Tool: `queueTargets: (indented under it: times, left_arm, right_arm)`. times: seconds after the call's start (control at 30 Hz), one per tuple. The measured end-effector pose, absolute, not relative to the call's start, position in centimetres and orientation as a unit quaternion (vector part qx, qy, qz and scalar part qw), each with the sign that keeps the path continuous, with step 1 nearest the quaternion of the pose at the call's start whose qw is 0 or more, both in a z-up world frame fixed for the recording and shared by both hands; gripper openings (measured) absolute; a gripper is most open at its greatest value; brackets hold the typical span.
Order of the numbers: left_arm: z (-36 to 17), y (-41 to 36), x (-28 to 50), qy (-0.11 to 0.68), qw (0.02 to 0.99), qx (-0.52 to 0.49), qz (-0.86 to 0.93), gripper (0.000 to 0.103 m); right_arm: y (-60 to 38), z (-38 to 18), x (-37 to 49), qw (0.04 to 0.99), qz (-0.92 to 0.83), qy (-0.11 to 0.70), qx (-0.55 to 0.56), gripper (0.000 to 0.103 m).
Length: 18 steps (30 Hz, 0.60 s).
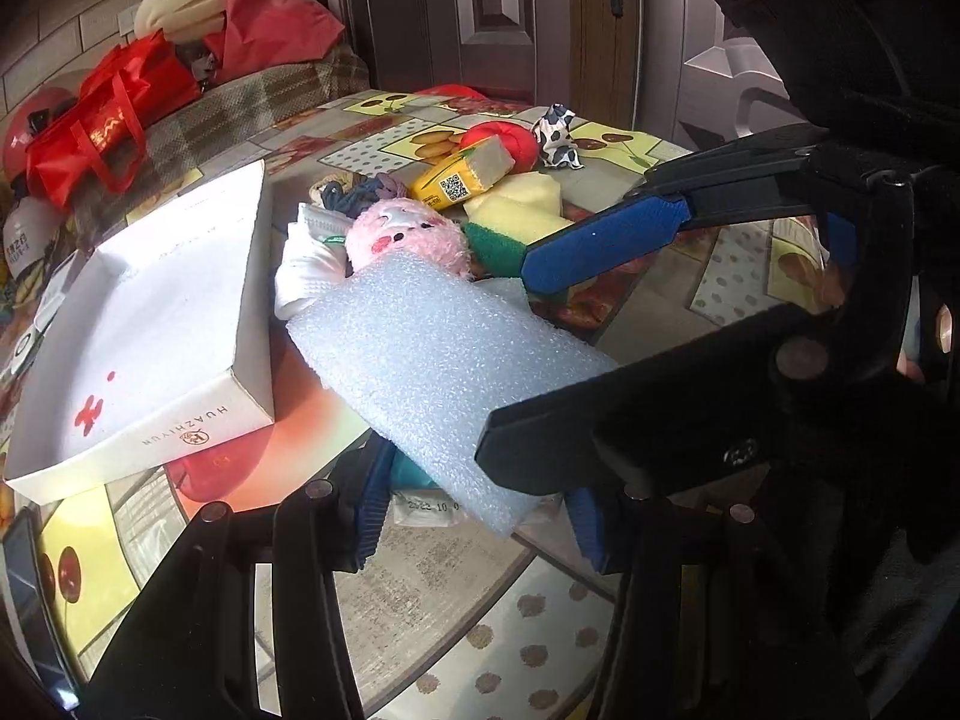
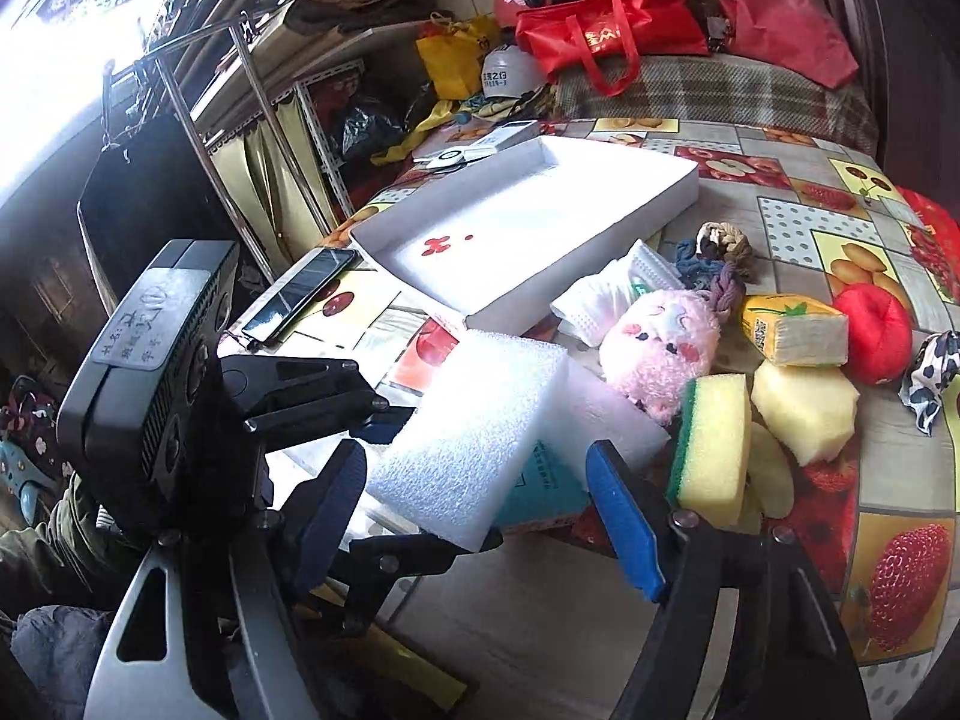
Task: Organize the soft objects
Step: 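Grasp the teal tissue pack with the left tool while the right tool grasps the white foam block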
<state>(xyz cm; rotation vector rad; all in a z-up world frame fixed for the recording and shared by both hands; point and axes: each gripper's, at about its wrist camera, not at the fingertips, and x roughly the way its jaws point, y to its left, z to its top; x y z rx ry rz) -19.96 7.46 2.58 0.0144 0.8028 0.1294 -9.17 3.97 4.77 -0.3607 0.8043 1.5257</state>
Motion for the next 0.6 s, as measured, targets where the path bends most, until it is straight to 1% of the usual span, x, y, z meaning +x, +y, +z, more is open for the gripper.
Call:
queueTargets:
  times: [0.03,0.23,0.37,0.4,0.43,0.57,0.6]
  left_arm:
    - [2.6,7.4,-19.9,0.39,0.919,0.006,0.062,0.05]
    - [2.5,6.6,-19.4,0.391,0.917,0.021,0.069,0.051]
    - [2.6,7.4,-19.6,0.387,0.92,0.003,0.069,0.051]
    - [2.7,7.4,-19.7,0.385,0.92,0.003,0.068,0.051]
    - [2.6,7.2,-19.7,0.388,0.919,0.005,0.069,0.051]
    - [2.8,7.3,-19.9,0.381,0.922,0.006,0.075,0.051]
    - [2.9,7.6,-20.1,0.378,0.922,0.0,0.079,0.049]
  right_arm:
    - [4.2,4.6,-9.4,0.634,0.668,0.354,-0.164,0.072]
    - [6.4,3.5,-9.9,0.648,0.637,0.372,-0.188,0.072]
    - [6.9,3.3,-10.3,0.652,0.63,0.373,-0.196,0.072]
    - [6.9,3.3,-10.5,0.653,0.629,0.369,-0.202,0.062]
    - [7.0,3.1,-10.5,0.65,0.631,0.369,-0.209,0.058]
    - [5.9,3.3,-9.9,0.647,0.644,0.368,-0.177,0.055]
    - [5.3,3.6,-9.5,0.652,0.647,0.362,-0.159,0.055]
